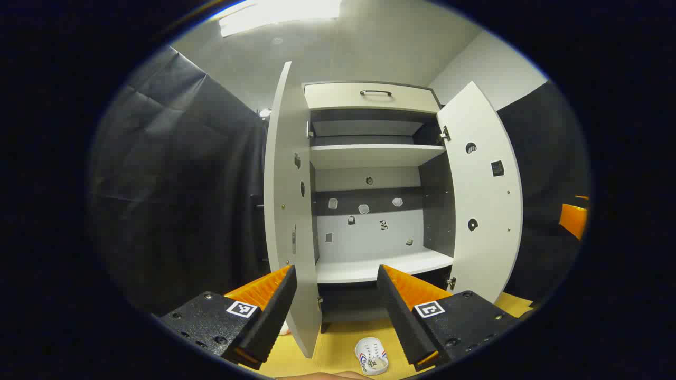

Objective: Grab one shoe with the right hand and put it into the shoe cabinet, grab the other shoe with the left hand and put it into the shoe cabinet; then close the right door with the right hand and the left door with the left hand.

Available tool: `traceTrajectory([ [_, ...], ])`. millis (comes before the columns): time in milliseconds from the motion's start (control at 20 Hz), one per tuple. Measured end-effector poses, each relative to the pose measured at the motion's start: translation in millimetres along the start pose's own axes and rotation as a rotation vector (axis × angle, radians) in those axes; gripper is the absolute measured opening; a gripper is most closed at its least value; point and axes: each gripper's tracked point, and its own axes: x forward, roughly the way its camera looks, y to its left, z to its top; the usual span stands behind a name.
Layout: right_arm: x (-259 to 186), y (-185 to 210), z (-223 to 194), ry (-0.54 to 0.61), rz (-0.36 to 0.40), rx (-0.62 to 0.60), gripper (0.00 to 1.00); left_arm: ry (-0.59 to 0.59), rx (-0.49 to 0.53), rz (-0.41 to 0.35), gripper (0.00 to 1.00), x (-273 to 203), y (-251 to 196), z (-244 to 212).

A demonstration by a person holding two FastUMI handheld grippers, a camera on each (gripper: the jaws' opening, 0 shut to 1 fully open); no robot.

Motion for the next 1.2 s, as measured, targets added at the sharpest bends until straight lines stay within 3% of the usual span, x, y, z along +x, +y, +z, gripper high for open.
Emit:
traceTrajectory([
  [150,4,5,1,-0.003,-0.001,-0.017,0.98,-0.006,-0.008,0.021,0.92,4,5,0],
  [200,4,6,0,0.004,0.0,-0.019,0.93,-0.006,-0.007,0.027,0.92,3,7,0],
  [250,5,9,-3,0.01,0.006,-0.016,0.98,-0.009,-0.014,0.025,0.89,2,8,0],
  [800,16,14,-25,0.042,0.036,-0.015,0.98,-0.067,-0.038,0.056,0.92,-16,20,11],
  [850,20,15,-30,0.049,0.04,-0.012,0.93,-0.068,-0.042,0.058,0.92,-19,21,10],
  [900,24,15,-36,0.056,0.043,-0.011,0.98,-0.069,-0.047,0.059,0.92,-19,22,10],
  [950,28,15,-43,0.069,0.045,-0.011,0.94,-0.073,-0.051,0.058,0.92,-20,23,10],
  [1000,33,13,-53,0.084,0.043,-0.01,0.98,-0.077,-0.053,0.055,0.92,-21,23,11],
  [1200,57,17,-91,0.14,0.084,0.015,0.98,-0.074,-0.065,0.04,0.93,-27,22,4],
])
